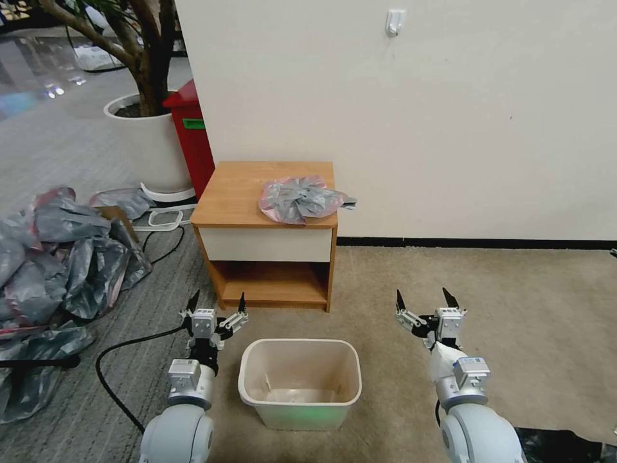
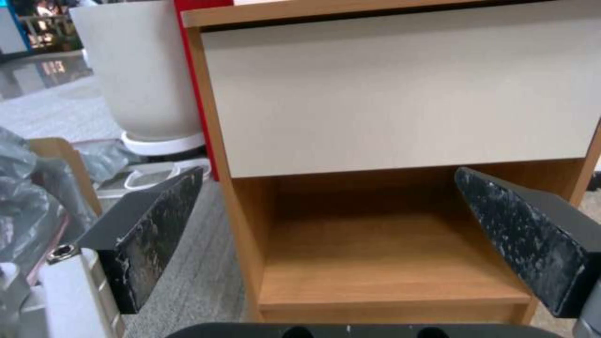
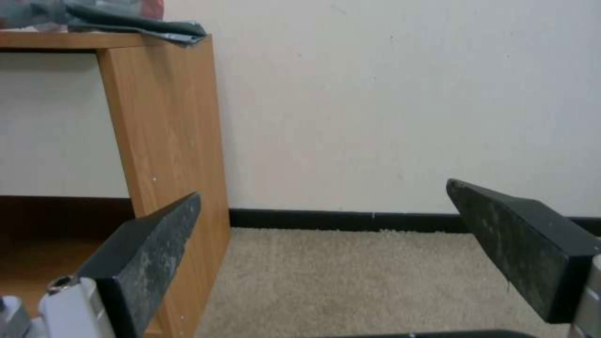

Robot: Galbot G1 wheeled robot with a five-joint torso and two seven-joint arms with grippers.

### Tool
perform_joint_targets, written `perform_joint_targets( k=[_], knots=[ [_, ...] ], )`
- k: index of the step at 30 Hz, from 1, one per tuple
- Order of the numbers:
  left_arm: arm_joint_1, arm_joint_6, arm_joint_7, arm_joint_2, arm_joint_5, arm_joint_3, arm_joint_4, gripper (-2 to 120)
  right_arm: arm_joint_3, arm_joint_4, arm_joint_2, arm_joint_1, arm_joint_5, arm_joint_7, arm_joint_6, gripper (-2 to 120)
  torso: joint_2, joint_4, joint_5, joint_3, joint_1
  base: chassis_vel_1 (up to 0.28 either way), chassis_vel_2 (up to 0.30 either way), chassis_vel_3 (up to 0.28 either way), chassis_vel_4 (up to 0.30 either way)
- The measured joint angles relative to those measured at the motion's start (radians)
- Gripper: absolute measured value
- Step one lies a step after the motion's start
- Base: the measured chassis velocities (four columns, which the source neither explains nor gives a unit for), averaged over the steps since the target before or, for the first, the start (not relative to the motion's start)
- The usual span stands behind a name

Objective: Pick up the garbage bag from the table and place it over the trash can.

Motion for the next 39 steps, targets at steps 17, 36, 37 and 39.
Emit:
perform_joint_targets(
  k=[17, 36, 37, 39],
  knots=[
    [0.079, 0.058, -0.033, 0.039, -0.009, -0.021, -0.119, 100, -0.137, 0.112, 0.053, -0.068, -0.082, 0.084, -0.037, 100, 0.0, 0.0002, 0.0, 0.0, 0.0, 0.0, 0.0, 0.0, 0.0],
    [0.343, 0.229, -0.141, 0.186, -0.041, -0.117, -0.489, 100, -0.228, 0.188, 0.108, -0.098, -0.046, 0.185, -0.083, 100, 0.0, -0.0001, -0.0001, 0.0, 0.0, 0.0, 0.0, 0.0, 0.0],
    [0.343, 0.229, -0.141, 0.186, -0.041, -0.117, -0.489, 100, -0.228, 0.188, 0.108, -0.098, -0.046, 0.185, -0.083, 100, 0.0, -0.0001, -0.0001, 0.0, 0.0, 0.0, 0.0, 0.0, 0.0],
    [0.347, 0.224, -0.138, 0.187, -0.042, -0.124, -0.489, 100, -0.204, 0.179, 0.112, -0.069, 0.022, 0.18, -0.092, 100, 0.0, -0.0001, 0.0001, 0.0, 0.0, 0.0, 0.0, 0.0, 0.0]
  ],
)
